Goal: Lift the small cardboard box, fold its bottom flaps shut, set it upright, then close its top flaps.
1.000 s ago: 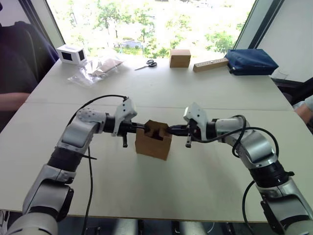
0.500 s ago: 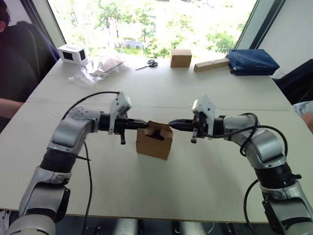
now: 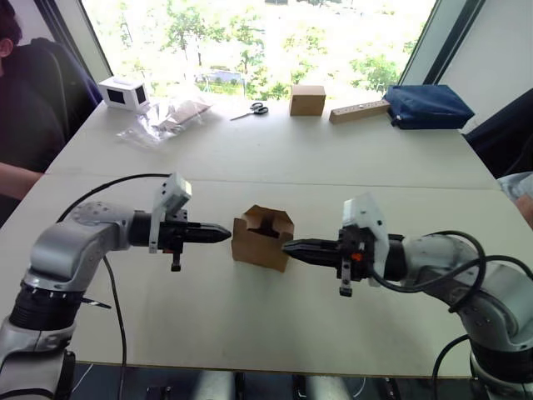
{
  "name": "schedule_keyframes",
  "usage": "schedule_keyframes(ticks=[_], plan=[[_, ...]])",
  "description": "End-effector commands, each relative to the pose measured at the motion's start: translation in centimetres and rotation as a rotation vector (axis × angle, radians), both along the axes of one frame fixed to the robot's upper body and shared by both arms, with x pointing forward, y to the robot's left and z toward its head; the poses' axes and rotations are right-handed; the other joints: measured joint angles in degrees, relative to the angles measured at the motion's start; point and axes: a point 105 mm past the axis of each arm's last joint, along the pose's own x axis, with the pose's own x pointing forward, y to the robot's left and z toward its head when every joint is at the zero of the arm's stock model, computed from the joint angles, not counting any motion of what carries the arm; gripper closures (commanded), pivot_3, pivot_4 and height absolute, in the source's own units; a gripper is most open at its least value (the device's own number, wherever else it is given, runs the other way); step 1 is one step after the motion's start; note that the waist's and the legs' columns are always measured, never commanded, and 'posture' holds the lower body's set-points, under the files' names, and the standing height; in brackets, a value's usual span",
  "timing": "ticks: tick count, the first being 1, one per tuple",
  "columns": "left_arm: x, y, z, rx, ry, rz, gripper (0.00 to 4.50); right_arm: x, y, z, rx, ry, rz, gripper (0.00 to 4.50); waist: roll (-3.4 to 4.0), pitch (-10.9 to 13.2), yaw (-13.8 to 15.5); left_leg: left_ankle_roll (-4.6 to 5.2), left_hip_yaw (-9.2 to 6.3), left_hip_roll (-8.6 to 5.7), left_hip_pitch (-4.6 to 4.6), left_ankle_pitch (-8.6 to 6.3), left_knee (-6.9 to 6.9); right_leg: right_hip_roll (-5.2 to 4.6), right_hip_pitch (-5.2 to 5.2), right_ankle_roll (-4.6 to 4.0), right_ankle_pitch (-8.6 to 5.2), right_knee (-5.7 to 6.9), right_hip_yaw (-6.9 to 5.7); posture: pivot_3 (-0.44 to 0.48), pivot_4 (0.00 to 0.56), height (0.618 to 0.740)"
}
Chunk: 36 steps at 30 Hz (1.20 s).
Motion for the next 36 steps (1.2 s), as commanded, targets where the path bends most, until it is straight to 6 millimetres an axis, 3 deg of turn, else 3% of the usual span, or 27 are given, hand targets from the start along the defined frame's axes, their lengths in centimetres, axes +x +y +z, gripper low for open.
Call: schedule_keyframes(ticks=[1,8,15,17,20,23,27,33,36], plan=[[0.6,-0.8,-0.1,0.022,-0.059,-0.010,4.49,1.2,0.5,-0.2,-0.030,-0.085,-0.041,4.50,0.00,0.0,0.0,0.00,0.00,-0.01,0.00,0.00,0.00,0.00,0.00,0.00,0.00,-0.01,0.00,0.000,0.150,0.740],[1.4,-1.5,0.9,-0.030,-0.070,-0.019,4.49,2.6,0.1,-0.4,-0.062,-0.153,-0.084,4.50,-0.01,0.0,0.0,0.00,0.02,-0.04,-0.02,0.00,0.00,0.02,-0.01,0.12,0.06,-0.02,0.00,0.000,0.150,0.740],[1.0,-0.7,2.7,-0.091,-0.051,-0.030,4.49,1.9,0.0,-0.1,-0.047,-0.135,-0.059,4.50,-0.01,0.0,-0.1,0.00,0.00,0.01,-0.02,0.00,0.00,0.06,-0.01,0.17,0.10,-0.01,0.01,0.000,0.150,0.740],[2.2,1.2,4.2,-0.148,-0.057,0.035,4.49,1.4,-0.1,-0.1,-0.045,-0.123,-0.041,4.50,-0.01,0.0,-0.2,0.00,0.00,0.04,-0.02,0.00,0.00,0.09,-0.03,0.17,0.09,-0.02,0.01,0.000,0.150,0.740],[5.9,2.7,5.2,-0.190,-0.114,0.172,4.49,0.9,0.3,0.5,-0.030,-0.118,-0.013,4.50,-0.01,0.0,0.2,0.00,-0.01,0.04,0.00,0.00,0.00,0.16,-0.02,0.16,0.09,0.00,0.00,0.000,0.150,0.740],[9.2,1.7,4.3,-0.190,-0.132,0.212,4.49,0.3,0.9,0.9,-0.034,-0.120,0.020,4.50,-0.02,0.0,0.4,0.00,-0.04,-0.06,0.03,0.01,0.02,0.17,0.08,0.17,0.09,-0.05,-0.06,0.000,0.150,0.740],[11.1,-0.9,2.3,-0.159,-0.119,0.161,4.49,0.1,1.5,1.0,-0.059,-0.129,0.033,4.50,-0.06,0.0,0.1,0.10,0.02,-0.21,0.01,-0.05,0.04,0.10,0.16,0.19,0.11,-0.15,-0.03,0.000,0.150,0.740],[12.6,-2.9,-0.4,-0.083,-0.095,0.142,4.49,1.2,2.5,0.4,-0.152,-0.182,-0.007,4.50,-0.07,0.0,-0.3,0.12,0.01,-0.16,-0.19,-0.06,0.16,0.17,-0.11,0.20,0.12,-0.04,-0.02,0.000,0.150,0.740],[12.1,-3.1,-2.8,-0.008,-0.029,0.101,4.49,1.7,3.5,0.0,-0.200,-0.216,-0.018,4.50,-0.06,0.0,-0.5,0.13,-0.01,-0.08,-0.19,-0.07,0.17,0.25,-0.13,0.19,0.11,-0.02,-0.03,0.000,0.150,0.740]])
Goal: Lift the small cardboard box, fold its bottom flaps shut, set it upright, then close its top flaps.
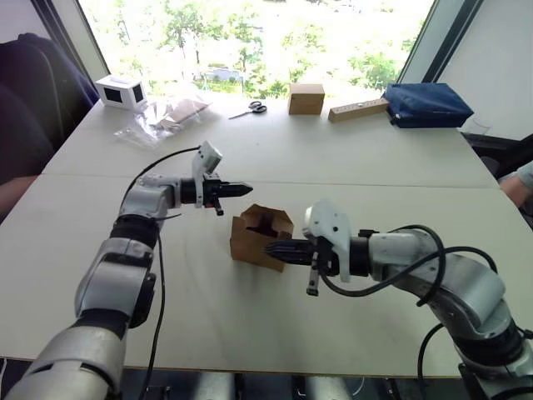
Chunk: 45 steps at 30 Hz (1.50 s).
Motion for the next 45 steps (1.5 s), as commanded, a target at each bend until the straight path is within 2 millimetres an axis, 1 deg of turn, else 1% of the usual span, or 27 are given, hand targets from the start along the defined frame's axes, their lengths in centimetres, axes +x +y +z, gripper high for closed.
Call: schedule_keyframes(ticks=[1,3,5,11,15,19,26,32,37,40,43,45], plan=[[-0.7,-0.2,-1.9,0.080,0.043,-0.075,4.49,0.4,1.1,0.1,-0.039,-0.074,-0.010,4.50,0.01,0.0,-0.1,0.01,0.00,0.01,0.00,0.00,0.00,0.01,0.00,0.00,0.00,0.00,0.00,0.000,0.150,0.740],[-1.6,-0.4,-2.4,0.088,0.076,-0.144,4.49,0.9,1.0,-0.1,-0.051,-0.088,-0.026,4.50,0.01,0.0,-0.1,0.01,0.00,0.02,-0.05,-0.01,0.00,0.01,-0.04,0.00,0.00,-0.01,0.00,0.000,0.150,0.740],[-2.2,-0.6,-2.6,0.079,0.096,-0.198,4.49,1.2,0.7,-0.2,-0.064,-0.102,-0.040,4.50,0.01,0.0,-0.1,0.01,0.01,0.03,-0.09,-0.01,0.02,-0.02,-0.06,0.00,0.00,0.00,0.00,0.000,0.150,0.740],[-2.8,-0.6,-2.6,0.034,0.106,-0.231,4.49,1.7,0.2,0.0,-0.064,-0.121,-0.051,4.50,0.01,0.0,0.3,0.04,-0.01,0.09,-0.10,-0.02,0.11,-0.08,-0.04,-0.01,0.01,0.00,0.00,0.000,0.150,0.740],[-3.0,-0.7,-2.5,0.020,0.103,-0.235,4.49,1.7,0.3,0.0,-0.054,-0.119,-0.045,4.50,0.01,0.0,0.2,0.06,-0.03,0.11,-0.10,-0.03,0.11,-0.08,-0.05,-0.01,0.01,0.01,0.00,0.000,0.150,0.740],[-3.3,-0.6,-3.1,0.040,0.100,-0.240,4.49,2.0,0.4,-0.5,-0.056,-0.107,-0.041,4.50,0.01,0.0,0.2,0.06,-0.03,0.14,-0.10,-0.04,0.12,-0.08,-0.04,-0.01,0.01,0.02,0.00,0.000,0.150,0.740],[-3.4,-0.6,-3.6,0.053,0.092,-0.230,4.49,2.5,0.6,-1.5,-0.035,-0.071,-0.053,4.50,0.01,0.0,0.2,0.06,-0.03,0.12,-0.10,-0.03,0.12,-0.07,-0.05,-0.01,0.01,0.02,0.00,0.000,0.150,0.740],[-3.4,-0.5,-3.6,0.047,0.093,-0.220,4.49,2.9,0.4,-2.5,-0.023,-0.034,-0.071,4.50,0.00,0.0,0.2,0.06,-0.02,0.11,-0.10,-0.03,0.12,-0.07,-0.04,-0.01,0.01,0.03,0.00,0.000,0.150,0.740],[-3.3,-0.4,-3.6,0.039,0.093,-0.203,4.49,3.5,0.6,-2.5,-0.002,-0.032,-0.080,4.50,0.01,0.0,0.2,0.06,-0.03,0.09,-0.09,-0.03,0.12,-0.06,-0.04,-0.01,0.02,0.03,0.00,0.000,0.150,0.740],[-2.9,-0.1,-3.3,0.029,0.081,-0.169,4.49,3.5,0.7,-2.3,0.010,-0.031,-0.075,4.50,0.01,0.0,0.2,0.06,-0.02,0.09,-0.09,-0.03,0.12,-0.06,-0.04,-0.01,0.02,0.03,0.00,0.000,0.150,0.740],[-1.8,1.1,-1.9,-0.010,0.042,-0.077,4.49,3.5,0.7,-2.3,0.010,-0.032,-0.072,4.50,0.01,0.0,0.1,0.06,-0.03,0.12,-0.09,-0.03,0.12,-0.06,-0.04,-0.01,0.02,0.03,0.00,0.000,0.150,0.740],[-1.2,2.2,-0.7,-0.034,0.003,-0.017,4.49,3.5,0.7,-2.3,0.013,-0.033,-0.071,4.50,0.01,0.0,0.0,0.06,-0.04,0.13,-0.09,-0.03,0.12,-0.06,-0.04,-0.01,0.02,0.03,0.00,0.000,0.150,0.740]])
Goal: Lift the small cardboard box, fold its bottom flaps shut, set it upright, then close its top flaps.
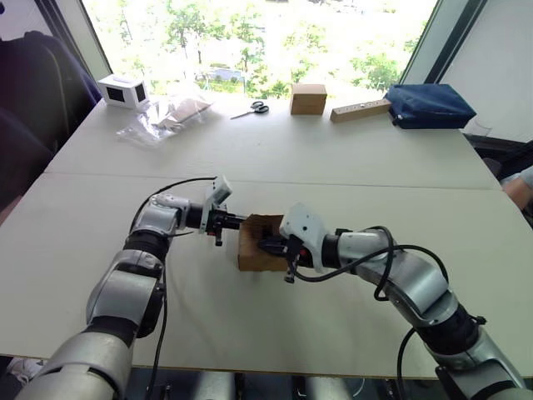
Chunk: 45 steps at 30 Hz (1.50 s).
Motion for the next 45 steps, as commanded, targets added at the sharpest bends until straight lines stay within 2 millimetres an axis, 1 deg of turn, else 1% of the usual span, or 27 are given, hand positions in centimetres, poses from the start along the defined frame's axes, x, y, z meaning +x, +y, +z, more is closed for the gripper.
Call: schedule_keyframes(ticks=[1,2,4,6,9,10,12,15,18,22,29,33,35,37,38,40,42,44,45], plan=[[1.6,2.2,4.1,-0.080,-0.122,0.123,4.49,0.1,0.0,1.1,0.027,-0.043,0.003,4.50,0.00,0.0,-0.2,0.00,0.00,0.00,0.00,0.00,0.00,0.00,-0.01,0.00,0.00,0.00,0.00,0.000,0.150,0.740],[1.9,2.9,5.3,-0.111,-0.153,0.165,4.49,0.2,0.0,1.3,0.030,-0.046,0.002,4.50,0.00,0.0,-0.2,0.00,0.00,0.02,0.00,0.00,0.00,0.01,-0.01,0.00,0.00,0.00,0.00,0.000,0.150,0.740],[0.2,3.8,6.8,-0.158,-0.169,0.152,4.49,0.2,-0.1,1.5,0.040,-0.050,0.001,4.50,0.00,0.0,-0.8,0.00,-0.02,0.07,-0.01,0.00,0.00,0.01,-0.02,0.00,0.00,0.02,-0.01,0.000,0.150,0.740],[-1.8,3.9,7.0,-0.150,-0.162,0.124,4.49,0.3,-0.2,1.6,0.044,-0.051,-0.002,4.50,0.03,0.0,-1.2,0.00,-0.02,0.10,-0.01,-0.01,-0.02,-0.04,-0.01,0.00,0.00,0.03,0.01,0.000,0.150,0.740],[-5.7,4.0,7.1,-0.153,-0.111,0.094,4.49,0.4,-0.2,1.6,0.053,-0.050,0.004,4.50,0.03,0.0,-1.3,-0.02,0.01,0.08,0.02,-0.01,-0.04,-0.12,-0.01,0.00,0.00,0.03,0.03,0.000,0.150,0.740],[-6.6,4.0,7.0,-0.151,-0.093,0.092,4.49,0.4,-0.2,1.6,0.054,-0.049,0.006,4.50,0.03,0.0,-1.3,-0.02,0.01,0.07,0.03,-0.01,-0.04,-0.16,0.01,0.00,0.00,0.05,0.03,0.000,0.150,0.740],[-8.0,3.9,6.9,-0.161,-0.066,0.107,4.49,0.4,-0.1,1.5,0.056,-0.045,0.013,4.50,0.03,0.0,-0.9,-0.03,0.00,0.06,0.03,0.00,-0.03,-0.20,0.00,0.00,0.00,0.07,0.01,0.000,0.150,0.740],[-9.3,3.1,6.6,-0.172,-0.038,0.115,4.49,0.4,0.0,1.5,0.060,-0.041,0.022,4.50,0.03,0.0,-0.6,-0.05,-0.07,-0.01,0.04,0.01,-0.02,-0.28,0.05,-0.01,-0.01,0.08,-0.07,0.000,0.150,0.740],[-10.1,2.3,6.3,-0.166,-0.025,0.108,4.49,0.3,0.1,1.5,0.063,-0.038,0.028,4.50,0.03,0.0,-0.8,-0.05,-0.06,-0.08,0.06,0.01,-0.02,-0.32,0.10,-0.01,-0.01,0.05,-0.07,0.000,0.150,0.740],[-10.6,1.3,5.6,-0.157,-0.015,0.098,4.49,0.3,0.1,1.5,0.062,-0.037,0.035,4.50,0.03,0.0,-1.0,-0.06,-0.06,-0.07,0.07,0.01,-0.02,-0.30,0.09,-0.01,-0.01,0.05,-0.08,0.000,0.150,0.740],[-11.1,1.4,3.1,-0.076,0.019,0.083,4.49,0.3,0.0,1.4,0.060,-0.037,0.025,4.50,0.03,0.0,-1.0,-0.06,-0.03,-0.07,0.09,0.01,-0.03,-0.28,0.09,-0.02,-0.01,0.04,-0.08,0.000,0.150,0.740],[-10.9,1.1,2.5,-0.062,0.009,0.084,4.49,0.3,-0.4,1.6,0.062,-0.041,0.023,4.50,0.03,0.0,-0.9,-0.06,-0.03,-0.08,0.09,0.02,-0.03,-0.30,0.11,-0.04,-0.02,0.02,-0.08,0.000,0.150,0.740],[-10.7,0.9,2.6,-0.068,0.002,0.084,4.49,0.3,-0.7,2.6,0.093,-0.048,0.033,4.50,0.03,0.0,-0.9,-0.06,-0.02,-0.08,0.09,0.01,-0.03,-0.30,0.11,-0.04,-0.02,0.01,-0.07,0.000,0.150,0.740],[-10.6,0.9,2.7,-0.075,-0.002,0.084,4.49,0.0,-1.0,4.3,0.164,-0.045,0.067,4.50,0.03,0.0,-0.9,-0.06,-0.02,-0.08,0.08,0.01,-0.03,-0.30,0.11,-0.03,-0.02,0.01,-0.07,0.000,0.150,0.740],[-10.5,0.8,2.8,-0.080,-0.002,0.083,4.49,0.1,-1.2,5.4,0.224,-0.020,0.072,4.50,0.03,0.0,-0.9,-0.05,-0.02,-0.08,0.08,0.01,-0.03,-0.30,0.11,-0.03,-0.02,0.00,-0.07,0.000,0.150,0.740],[-10.4,0.8,2.8,-0.082,-0.005,0.082,4.49,0.6,-2.0,8.0,0.350,0.022,0.068,4.50,0.03,0.0,-0.9,-0.05,-0.01,-0.08,0.09,0.01,-0.03,-0.30,0.12,-0.02,-0.01,0.01,-0.07,0.000,0.150,0.740],[-10.4,0.8,2.8,-0.077,-0.007,0.077,4.49,1.4,-2.8,9.8,0.414,0.022,0.052,4.50,0.03,0.0,-0.9,-0.05,-0.02,-0.06,0.10,0.01,-0.03,-0.30,0.11,-0.02,-0.01,0.02,-0.07,0.000,0.150,0.740],[-10.3,0.8,2.8,-0.077,-0.007,0.075,4.49,2.1,-3.3,10.8,0.451,0.016,0.030,4.50,0.03,0.0,-0.9,-0.05,-0.02,-0.06,0.11,0.01,-0.06,-0.30,0.12,-0.02,-0.01,0.01,-0.07,0.000,0.150,0.740],[-10.3,0.8,2.8,-0.077,-0.008,0.074,4.49,2.8,-3.4,11.2,0.450,0.003,0.003,4.50,0.03,0.0,-0.9,-0.05,-0.02,-0.06,0.11,0.01,-0.08,-0.30,0.12,-0.02,-0.01,0.00,-0.08,0.000,0.150,0.740]])
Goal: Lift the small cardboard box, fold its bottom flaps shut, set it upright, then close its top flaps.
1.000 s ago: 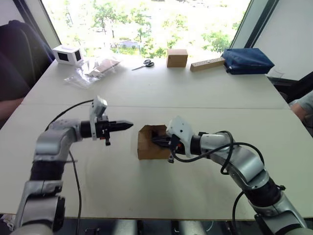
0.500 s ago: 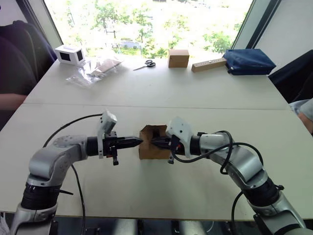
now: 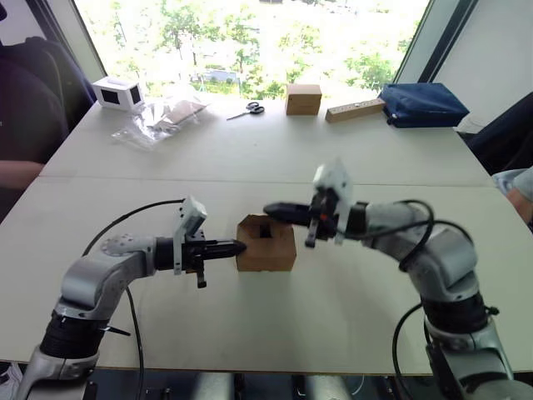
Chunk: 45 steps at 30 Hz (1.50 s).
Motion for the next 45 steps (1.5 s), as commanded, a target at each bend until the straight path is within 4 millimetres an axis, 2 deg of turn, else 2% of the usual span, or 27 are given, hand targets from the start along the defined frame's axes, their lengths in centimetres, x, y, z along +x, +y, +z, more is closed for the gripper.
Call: schedule_keyframes(ticks=[1,4,7,9,14,21,30,31,34,45], plan=[[0.1,0.0,0.3,0.006,-0.024,-0.004,4.49,1.4,-0.6,1.5,0.051,-0.008,-0.054,4.50,0.00,0.0,0.0,0.00,0.00,0.00,0.00,0.00,-0.01,0.00,0.00,0.00,0.00,0.00,0.00,0.000,0.150,0.740],[0.1,0.0,0.2,0.007,-0.025,-0.005,4.49,3.2,-0.2,-0.1,-0.076,-0.022,-0.119,4.50,0.01,0.0,-0.1,0.00,0.04,0.00,0.00,0.00,-0.01,-0.02,-0.02,0.00,0.00,0.00,0.01,0.000,0.150,0.740],[0.1,0.0,0.1,0.008,-0.020,-0.004,4.49,3.8,0.5,-2.6,-0.206,-0.002,-0.131,4.50,0.01,0.0,-0.1,0.00,0.05,-0.01,0.00,0.00,-0.01,-0.01,-0.03,0.00,0.00,0.01,0.01,0.000,0.150,0.740],[0.0,0.1,-0.1,0.012,-0.016,-0.001,4.49,3.9,0.9,-3.5,-0.234,0.011,-0.129,4.50,0.01,0.0,-0.1,0.00,0.05,-0.01,-0.01,0.00,-0.01,-0.01,-0.04,0.00,0.00,0.01,0.01,0.000,0.150,0.740],[-0.3,0.2,-0.1,0.014,-0.015,0.001,4.49,1.9,2.2,-4.1,-0.245,0.026,-0.026,4.50,0.02,0.0,0.0,0.00,0.04,-0.01,-0.01,0.00,-0.01,-0.02,-0.03,0.00,0.00,0.00,0.01,0.000,0.150,0.740],[0.1,0.2,-0.1,0.017,-0.020,0.014,4.49,0.3,2.4,-5.9,-0.293,0.068,0.027,4.50,0.02,0.0,-0.1,0.00,0.03,0.00,-0.01,0.00,-0.01,-0.03,-0.03,0.00,0.00,0.00,0.01,0.000,0.150,0.740],[0.3,0.1,-0.1,0.016,-0.024,0.022,4.49,-0.2,2.3,-5.7,-0.259,0.068,0.019,4.50,0.02,0.0,0.0,0.00,0.03,-0.01,-0.01,0.00,-0.01,-0.04,-0.03,-0.01,0.00,0.00,0.01,0.000,0.150,0.740],[0.3,0.1,-0.1,0.015,-0.023,0.021,4.50,0.0,2.2,-5.6,-0.259,0.061,-0.002,3.97,0.02,0.0,0.0,0.00,0.04,-0.01,-0.01,0.00,-0.01,-0.04,-0.03,-0.01,-0.01,0.00,0.01,0.000,0.150,0.740],[0.4,0.1,-0.1,0.013,-0.021,0.024,4.50,0.5,2.0,-5.7,-0.267,0.051,-0.035,3.00,0.02,0.0,-0.1,0.00,0.04,-0.01,0.00,0.00,-0.01,-0.04,-0.04,-0.01,-0.01,0.00,0.00,0.000,0.150,0.740],[0.6,0.1,0.0,0.010,-0.024,0.035,4.50,1.0,1.6,-6.4,-0.281,0.074,-0.055,3.00,0.01,0.0,-0.1,0.00,0.04,-0.01,-0.01,0.00,-0.01,-0.04,-0.03,-0.02,-0.01,-0.01,0.01,0.000,0.150,0.740]])
